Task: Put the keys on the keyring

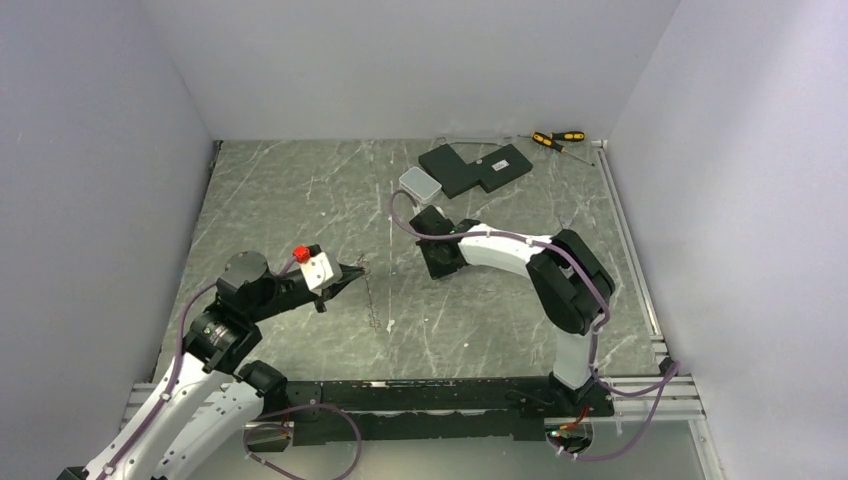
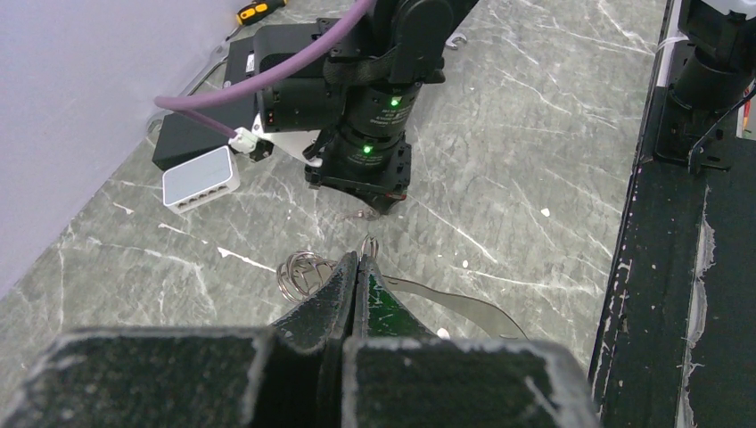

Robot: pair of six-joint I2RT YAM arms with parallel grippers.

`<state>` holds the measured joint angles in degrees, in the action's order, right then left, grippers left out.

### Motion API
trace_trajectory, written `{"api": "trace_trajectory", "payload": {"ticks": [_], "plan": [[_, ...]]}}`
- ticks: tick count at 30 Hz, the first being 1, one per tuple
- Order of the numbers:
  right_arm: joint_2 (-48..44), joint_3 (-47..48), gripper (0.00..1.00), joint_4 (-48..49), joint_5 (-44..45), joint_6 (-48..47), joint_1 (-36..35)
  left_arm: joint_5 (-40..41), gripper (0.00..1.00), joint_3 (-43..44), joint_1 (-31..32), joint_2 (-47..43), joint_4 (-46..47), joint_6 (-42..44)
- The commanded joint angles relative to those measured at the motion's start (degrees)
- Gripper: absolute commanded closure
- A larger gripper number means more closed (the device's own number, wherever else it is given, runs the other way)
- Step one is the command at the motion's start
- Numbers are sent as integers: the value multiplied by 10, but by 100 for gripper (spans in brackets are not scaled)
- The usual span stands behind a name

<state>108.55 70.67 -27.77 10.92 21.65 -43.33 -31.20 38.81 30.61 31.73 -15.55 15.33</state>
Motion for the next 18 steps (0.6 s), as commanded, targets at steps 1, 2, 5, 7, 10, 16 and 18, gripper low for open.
{"api": "trace_trajectory", "payload": {"ticks": [1, 2, 5, 7, 10, 16, 18], "plan": [[-63, -41, 100, 58, -42, -85, -5, -12, 100, 2, 1, 4, 25, 8], [-76, -49, 100, 69, -49, -101, -7, -12, 100, 2, 0, 5, 25, 8], [-128, -90, 100, 116, -79, -154, -15, -13, 100, 2, 0, 9, 25, 8], [-161, -111, 100, 146, -102, -173, -20, -14, 100, 2, 0, 11, 25, 8], [-222, -147, 100, 201, -173, -204, -30, -15, 100, 3, 1, 13, 24, 9], [-317, -229, 100, 308, -298, -285, -53, -16, 100, 3, 1, 12, 23, 10], [-346, -259, 100, 341, -352, -307, -57, -17, 100, 3, 1, 12, 22, 10]]}}
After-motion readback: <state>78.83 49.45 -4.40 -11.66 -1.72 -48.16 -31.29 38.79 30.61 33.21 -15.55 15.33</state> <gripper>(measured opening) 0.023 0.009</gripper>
